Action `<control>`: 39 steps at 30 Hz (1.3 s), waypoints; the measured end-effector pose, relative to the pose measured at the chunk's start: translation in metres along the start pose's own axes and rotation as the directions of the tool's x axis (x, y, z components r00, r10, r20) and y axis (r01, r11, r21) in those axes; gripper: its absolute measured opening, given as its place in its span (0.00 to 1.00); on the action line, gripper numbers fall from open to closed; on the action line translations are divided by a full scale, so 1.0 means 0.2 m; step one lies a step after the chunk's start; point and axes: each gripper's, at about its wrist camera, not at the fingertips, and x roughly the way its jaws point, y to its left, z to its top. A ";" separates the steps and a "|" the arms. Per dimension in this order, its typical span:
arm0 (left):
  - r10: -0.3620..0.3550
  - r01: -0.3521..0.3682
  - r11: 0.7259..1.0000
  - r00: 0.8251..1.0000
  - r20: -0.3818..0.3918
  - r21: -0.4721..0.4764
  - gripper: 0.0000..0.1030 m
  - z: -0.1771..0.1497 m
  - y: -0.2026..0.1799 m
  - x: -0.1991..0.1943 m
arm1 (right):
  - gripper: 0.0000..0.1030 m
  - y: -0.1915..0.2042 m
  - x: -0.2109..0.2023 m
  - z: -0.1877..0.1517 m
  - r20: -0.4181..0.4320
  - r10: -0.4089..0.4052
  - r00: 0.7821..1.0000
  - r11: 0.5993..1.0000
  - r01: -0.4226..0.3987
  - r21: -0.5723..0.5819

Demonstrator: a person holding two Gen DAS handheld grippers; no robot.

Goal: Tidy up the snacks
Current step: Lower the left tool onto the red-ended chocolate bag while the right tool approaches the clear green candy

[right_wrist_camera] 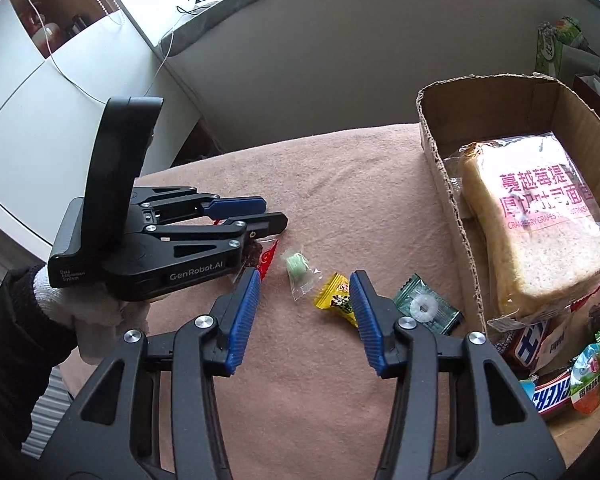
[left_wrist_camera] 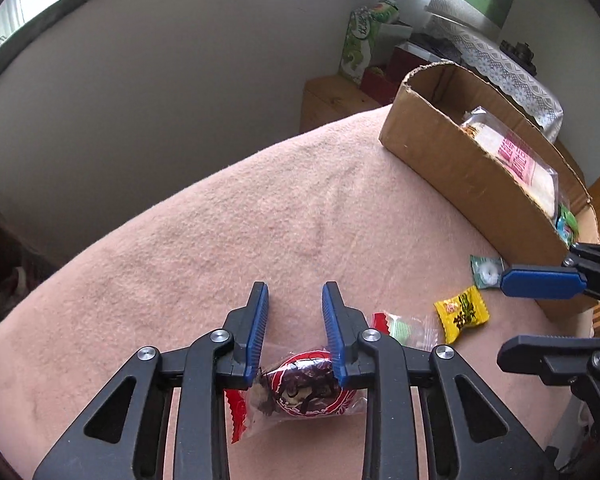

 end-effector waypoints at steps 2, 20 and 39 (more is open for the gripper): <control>-0.004 0.004 1.000 1.000 0.000 0.003 0.25 -0.05 0.01 -0.01 | 0.48 0.02 0.01 0.00 -0.004 -0.018 1.000 1.000 0.018 -0.022; 0.070 -0.067 0.997 0.994 0.080 -0.034 0.44 -0.26 0.09 -0.29 | 0.48 0.23 0.06 0.01 -0.011 -0.131 0.991 0.968 0.126 -0.217; -0.180 0.182 0.929 0.983 0.039 -0.322 0.52 -0.48 0.18 -0.29 | 0.49 0.20 0.21 0.01 -0.097 -0.128 0.987 0.971 0.105 -0.215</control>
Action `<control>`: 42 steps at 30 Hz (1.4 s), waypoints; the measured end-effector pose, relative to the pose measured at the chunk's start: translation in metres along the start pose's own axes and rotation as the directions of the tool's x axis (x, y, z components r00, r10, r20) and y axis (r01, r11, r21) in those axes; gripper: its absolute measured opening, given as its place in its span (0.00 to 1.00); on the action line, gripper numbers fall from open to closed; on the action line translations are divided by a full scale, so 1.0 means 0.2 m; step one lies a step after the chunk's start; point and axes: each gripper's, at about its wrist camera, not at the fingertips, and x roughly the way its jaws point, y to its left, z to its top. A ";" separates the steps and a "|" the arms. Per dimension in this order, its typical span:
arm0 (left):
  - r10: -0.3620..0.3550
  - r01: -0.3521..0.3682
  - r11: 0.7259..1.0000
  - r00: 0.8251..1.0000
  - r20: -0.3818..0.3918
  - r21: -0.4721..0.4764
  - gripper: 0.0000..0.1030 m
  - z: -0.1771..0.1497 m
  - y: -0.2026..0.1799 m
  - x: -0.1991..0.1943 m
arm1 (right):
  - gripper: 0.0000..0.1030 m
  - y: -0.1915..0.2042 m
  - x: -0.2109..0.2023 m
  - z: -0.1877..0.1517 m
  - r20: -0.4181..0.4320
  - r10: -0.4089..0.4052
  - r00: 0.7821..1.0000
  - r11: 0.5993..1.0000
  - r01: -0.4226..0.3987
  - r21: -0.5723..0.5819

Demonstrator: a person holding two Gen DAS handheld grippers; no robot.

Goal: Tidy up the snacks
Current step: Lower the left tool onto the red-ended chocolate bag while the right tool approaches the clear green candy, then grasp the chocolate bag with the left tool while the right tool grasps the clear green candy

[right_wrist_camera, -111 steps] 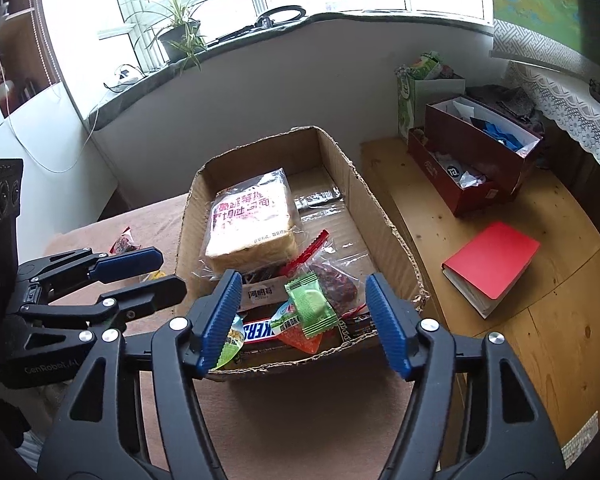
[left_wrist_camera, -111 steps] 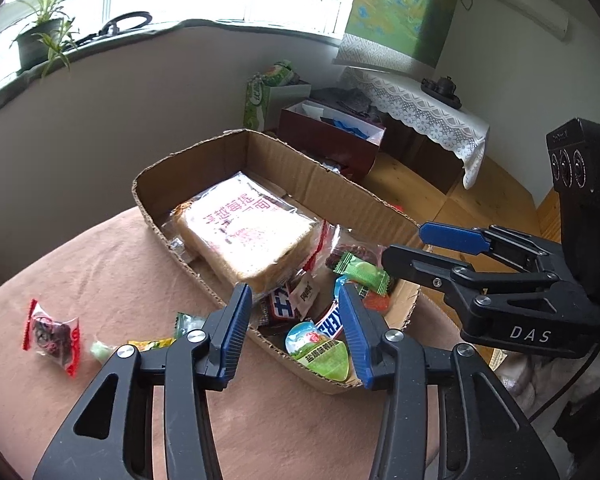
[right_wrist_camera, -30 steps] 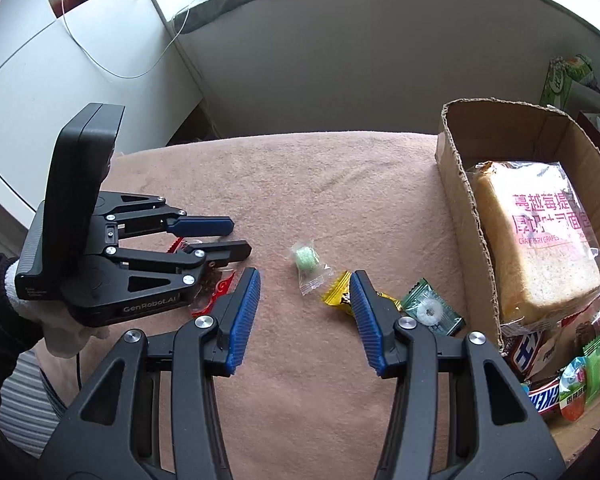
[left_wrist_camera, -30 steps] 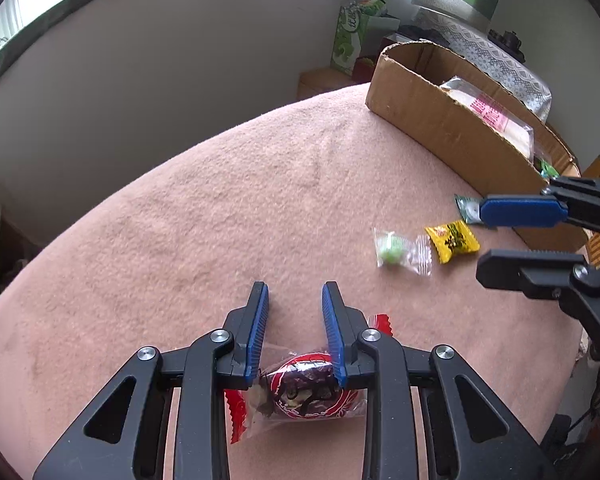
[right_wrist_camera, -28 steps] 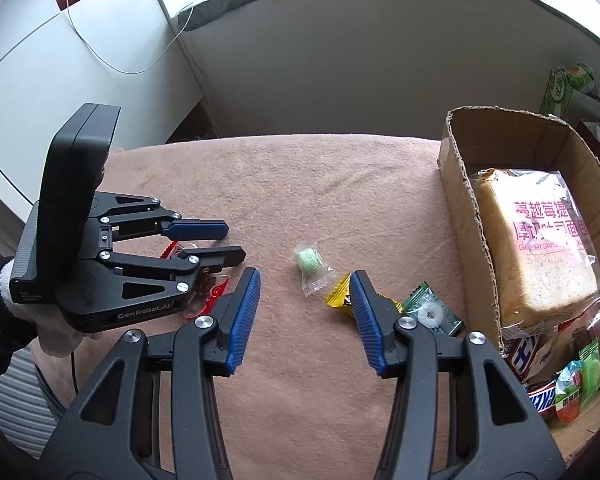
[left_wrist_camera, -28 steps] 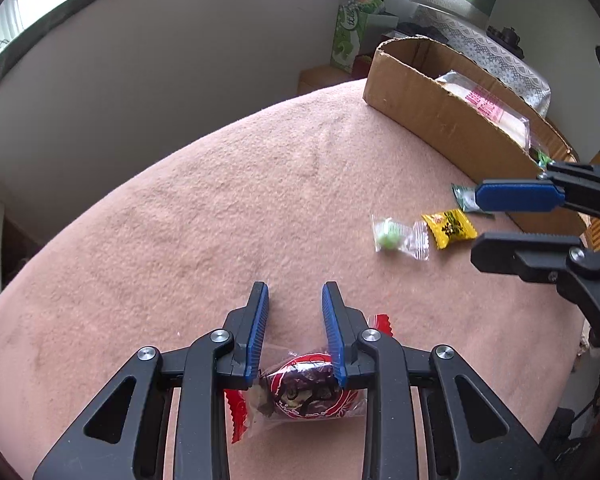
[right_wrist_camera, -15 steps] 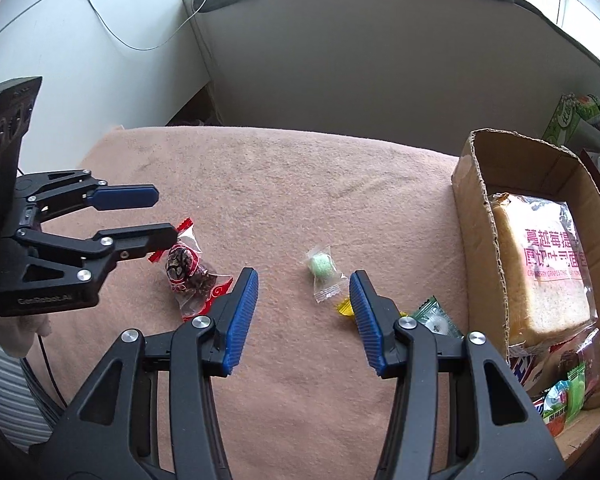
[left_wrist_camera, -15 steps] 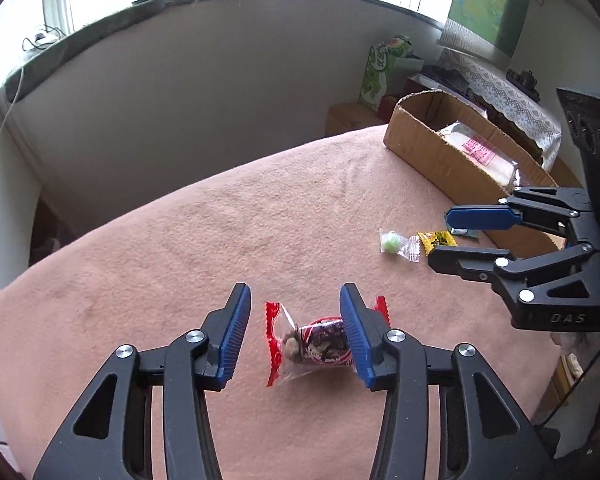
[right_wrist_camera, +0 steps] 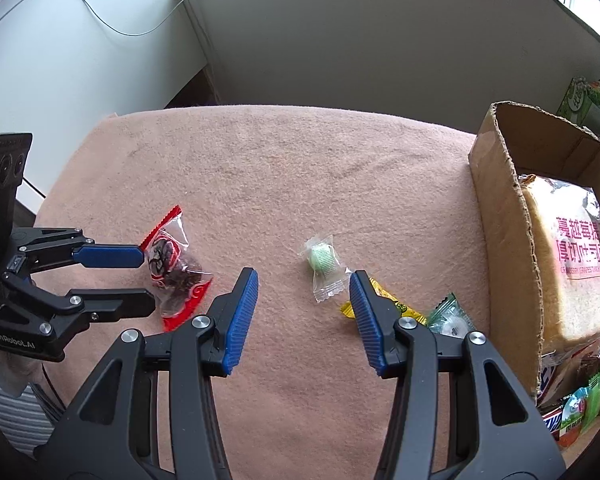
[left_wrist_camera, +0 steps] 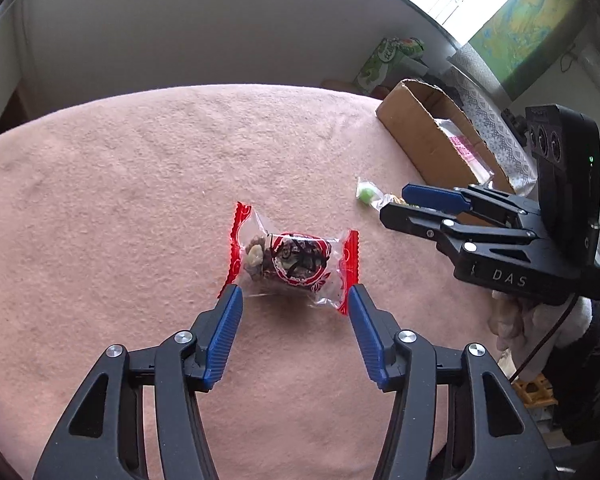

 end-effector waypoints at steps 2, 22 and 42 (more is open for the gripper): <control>-0.008 0.008 1.000 1.000 0.006 -0.022 0.52 0.03 0.02 0.02 | 0.48 0.00 0.02 0.00 -0.008 -0.009 1.000 1.000 0.009 -0.004; 0.203 -0.204 0.967 0.979 0.018 0.150 0.53 0.05 -0.15 0.18 | 0.34 0.03 0.12 0.04 -0.009 -0.082 0.997 0.995 0.082 -0.053; 0.188 -0.204 0.967 0.976 0.113 0.150 0.33 0.00 -0.22 -0.02 | 0.24 0.02 -0.26 -0.10 0.116 -0.019 0.993 0.999 0.022 -0.030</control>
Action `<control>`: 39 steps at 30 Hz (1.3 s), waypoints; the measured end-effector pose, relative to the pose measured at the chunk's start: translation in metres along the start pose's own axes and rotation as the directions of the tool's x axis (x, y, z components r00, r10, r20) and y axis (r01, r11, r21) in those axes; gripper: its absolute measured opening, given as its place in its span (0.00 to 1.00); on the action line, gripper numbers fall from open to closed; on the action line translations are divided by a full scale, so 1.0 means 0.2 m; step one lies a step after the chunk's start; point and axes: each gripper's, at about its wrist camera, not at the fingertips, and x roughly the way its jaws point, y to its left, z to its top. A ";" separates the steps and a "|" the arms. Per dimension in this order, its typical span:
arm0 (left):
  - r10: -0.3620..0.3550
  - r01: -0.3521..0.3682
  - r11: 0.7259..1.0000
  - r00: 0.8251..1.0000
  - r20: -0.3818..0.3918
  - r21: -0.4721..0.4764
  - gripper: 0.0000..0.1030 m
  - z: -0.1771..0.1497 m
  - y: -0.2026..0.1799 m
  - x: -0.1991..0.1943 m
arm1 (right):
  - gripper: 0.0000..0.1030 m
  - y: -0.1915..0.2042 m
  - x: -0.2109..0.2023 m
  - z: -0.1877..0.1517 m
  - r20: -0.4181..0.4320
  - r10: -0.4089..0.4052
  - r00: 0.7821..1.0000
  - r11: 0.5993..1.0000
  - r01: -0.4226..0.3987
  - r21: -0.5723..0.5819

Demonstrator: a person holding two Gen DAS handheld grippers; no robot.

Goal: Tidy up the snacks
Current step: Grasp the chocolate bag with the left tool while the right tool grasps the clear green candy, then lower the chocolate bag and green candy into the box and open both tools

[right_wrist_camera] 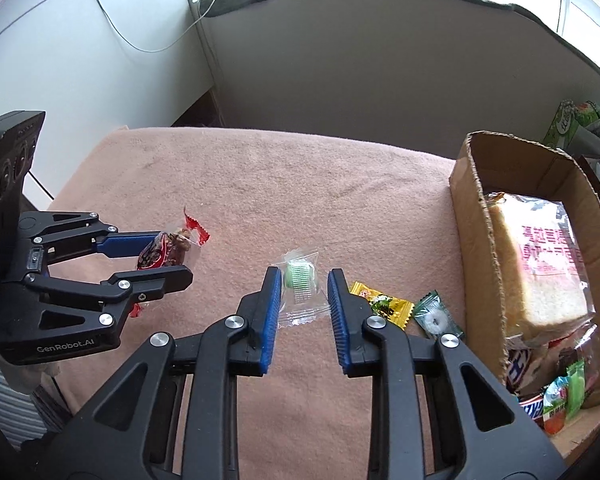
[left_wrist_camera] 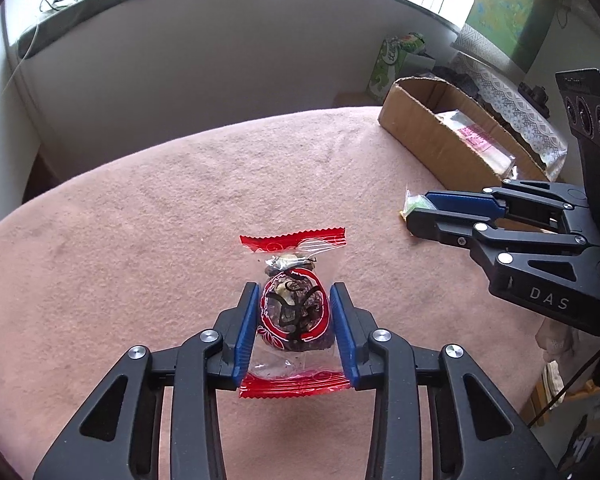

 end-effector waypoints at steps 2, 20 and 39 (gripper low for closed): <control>-0.003 0.002 1.000 1.000 0.016 0.014 0.33 0.02 -0.05 -0.02 | 0.24 -0.02 -0.08 -0.01 0.022 0.002 1.000 1.000 -0.003 0.007; -0.136 0.121 0.982 0.986 0.098 0.146 0.33 0.24 -0.56 -0.07 | 0.24 -0.37 -0.58 -0.15 0.148 -0.096 0.984 0.989 0.078 0.124; -0.242 0.231 0.952 0.970 0.033 0.200 0.33 0.37 -1.01 0.19 | 0.24 -0.91 -0.55 -0.33 0.079 -0.199 0.977 0.932 0.164 0.322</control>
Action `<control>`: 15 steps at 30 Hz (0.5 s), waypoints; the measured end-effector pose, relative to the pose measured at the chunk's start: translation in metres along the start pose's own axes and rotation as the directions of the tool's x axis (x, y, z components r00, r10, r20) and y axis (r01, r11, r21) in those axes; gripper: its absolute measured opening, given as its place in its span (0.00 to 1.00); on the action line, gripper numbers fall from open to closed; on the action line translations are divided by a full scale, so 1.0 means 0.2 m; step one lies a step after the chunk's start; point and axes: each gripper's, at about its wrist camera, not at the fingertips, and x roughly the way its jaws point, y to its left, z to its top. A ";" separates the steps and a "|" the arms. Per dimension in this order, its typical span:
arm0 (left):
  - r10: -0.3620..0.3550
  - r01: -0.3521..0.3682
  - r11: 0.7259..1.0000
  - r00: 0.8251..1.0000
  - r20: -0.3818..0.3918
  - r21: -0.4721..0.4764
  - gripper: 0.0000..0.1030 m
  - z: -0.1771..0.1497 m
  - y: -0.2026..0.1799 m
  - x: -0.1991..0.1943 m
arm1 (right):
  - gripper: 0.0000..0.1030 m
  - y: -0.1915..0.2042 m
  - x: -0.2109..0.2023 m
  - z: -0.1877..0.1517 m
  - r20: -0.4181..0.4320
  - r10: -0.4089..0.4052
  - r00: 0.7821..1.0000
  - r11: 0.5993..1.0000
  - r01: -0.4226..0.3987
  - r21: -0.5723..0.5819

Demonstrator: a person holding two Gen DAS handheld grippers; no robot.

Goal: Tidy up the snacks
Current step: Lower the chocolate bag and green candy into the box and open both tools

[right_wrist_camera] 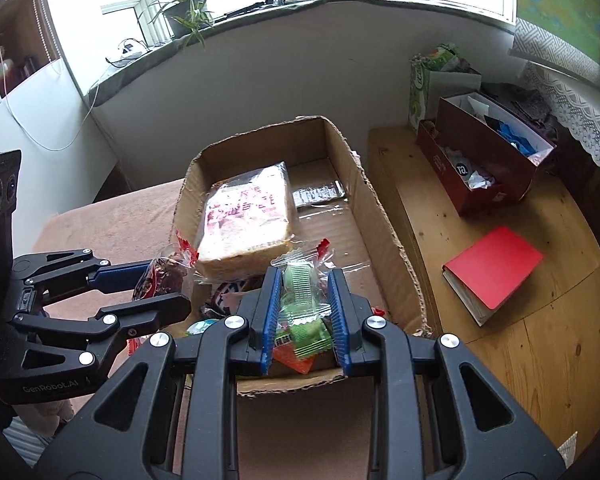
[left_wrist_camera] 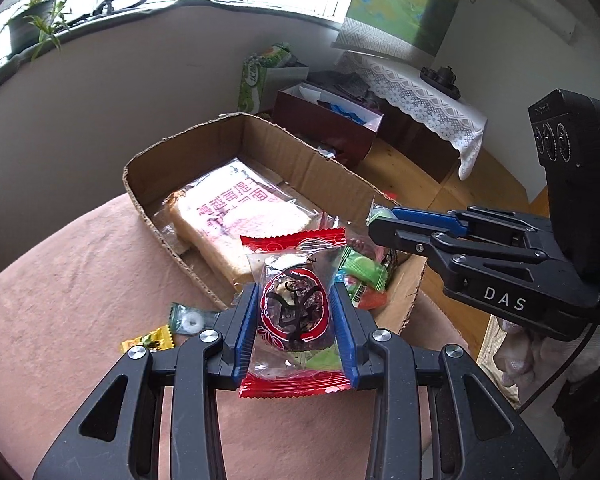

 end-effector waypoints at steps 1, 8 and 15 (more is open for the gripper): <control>0.002 -0.002 1.000 1.000 -0.001 0.004 0.33 0.00 -0.01 0.01 | 0.24 -0.01 0.01 0.00 -0.002 0.000 1.000 1.000 0.000 0.006; 0.009 -0.009 0.999 1.000 -0.017 0.032 0.33 0.01 -0.08 0.06 | 0.24 -0.06 0.02 -0.02 -0.009 0.000 1.000 1.000 0.000 0.031; 0.030 -0.028 0.998 0.999 -0.023 0.052 0.36 0.01 -0.11 0.06 | 0.38 -0.08 0.02 -0.02 -0.008 -0.003 1.000 0.999 0.003 0.042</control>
